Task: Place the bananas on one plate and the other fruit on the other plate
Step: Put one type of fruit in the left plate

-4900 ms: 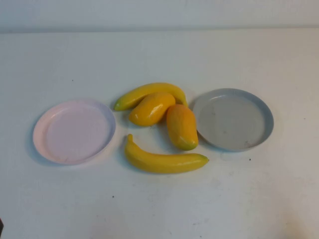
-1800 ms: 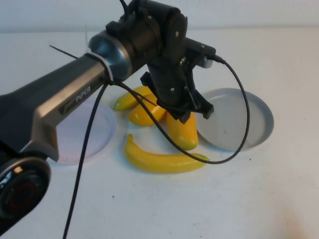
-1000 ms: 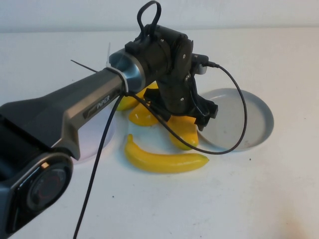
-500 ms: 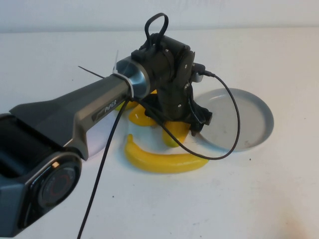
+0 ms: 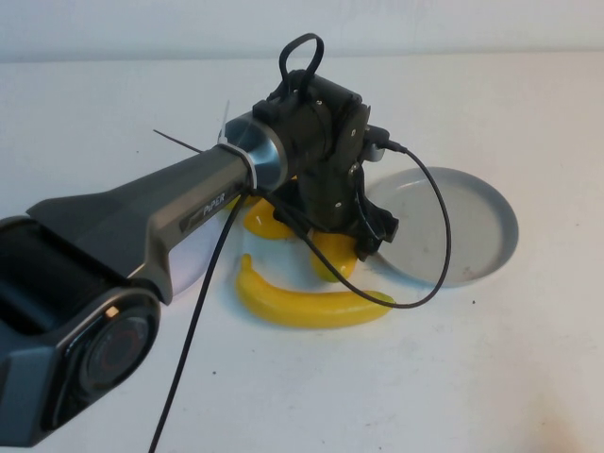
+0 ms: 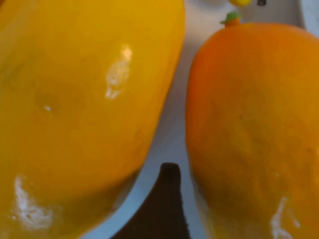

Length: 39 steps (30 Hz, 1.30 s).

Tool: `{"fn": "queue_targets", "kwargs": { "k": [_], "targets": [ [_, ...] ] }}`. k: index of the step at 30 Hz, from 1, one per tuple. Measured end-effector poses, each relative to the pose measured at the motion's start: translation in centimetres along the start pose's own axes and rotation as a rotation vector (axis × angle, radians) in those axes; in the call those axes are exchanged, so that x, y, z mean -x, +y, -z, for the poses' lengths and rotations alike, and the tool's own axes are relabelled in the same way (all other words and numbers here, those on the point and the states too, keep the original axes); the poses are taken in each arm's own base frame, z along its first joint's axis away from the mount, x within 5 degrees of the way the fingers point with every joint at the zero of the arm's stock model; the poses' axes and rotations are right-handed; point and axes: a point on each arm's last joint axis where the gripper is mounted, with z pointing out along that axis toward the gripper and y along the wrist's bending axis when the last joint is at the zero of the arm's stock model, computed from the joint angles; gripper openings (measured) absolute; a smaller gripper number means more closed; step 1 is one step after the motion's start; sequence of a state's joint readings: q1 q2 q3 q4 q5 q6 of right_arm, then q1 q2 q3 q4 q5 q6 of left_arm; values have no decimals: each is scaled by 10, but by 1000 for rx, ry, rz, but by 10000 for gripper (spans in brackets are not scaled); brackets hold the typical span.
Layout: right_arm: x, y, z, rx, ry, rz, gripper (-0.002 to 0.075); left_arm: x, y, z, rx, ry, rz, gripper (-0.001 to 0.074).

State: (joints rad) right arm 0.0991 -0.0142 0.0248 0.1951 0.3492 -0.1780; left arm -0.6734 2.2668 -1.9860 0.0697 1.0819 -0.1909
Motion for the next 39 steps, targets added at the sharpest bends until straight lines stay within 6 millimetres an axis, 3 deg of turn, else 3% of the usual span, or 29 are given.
{"fn": "queue_targets", "kwargs": {
  "k": [6,12,20,23,27,34,37,39],
  "targets": [
    [0,0,0,0,0,0,-15,0,0,0,2,0,-24,653],
    [0,0,0,0,0,0,-15,0,0,0,5,-1,-31,517],
    [0,0,0,0,0,0,-15,-2,1,0,12,26,-117,518],
    [0,0,0,0,0,0,-15,-6,1,9,4,72,-153,518],
    [0,0,0,0,0,0,-15,-3,2,35,-7,49,-156,518],
    [0,0,0,0,0,0,-15,-5,8,117,-20,-107,-148,518],
    [0,0,0,0,0,0,-15,-16,24,141,17,-134,-133,518],
    [0,0,0,0,0,0,-15,-25,46,148,60,-121,-101,518]
  ]
}}
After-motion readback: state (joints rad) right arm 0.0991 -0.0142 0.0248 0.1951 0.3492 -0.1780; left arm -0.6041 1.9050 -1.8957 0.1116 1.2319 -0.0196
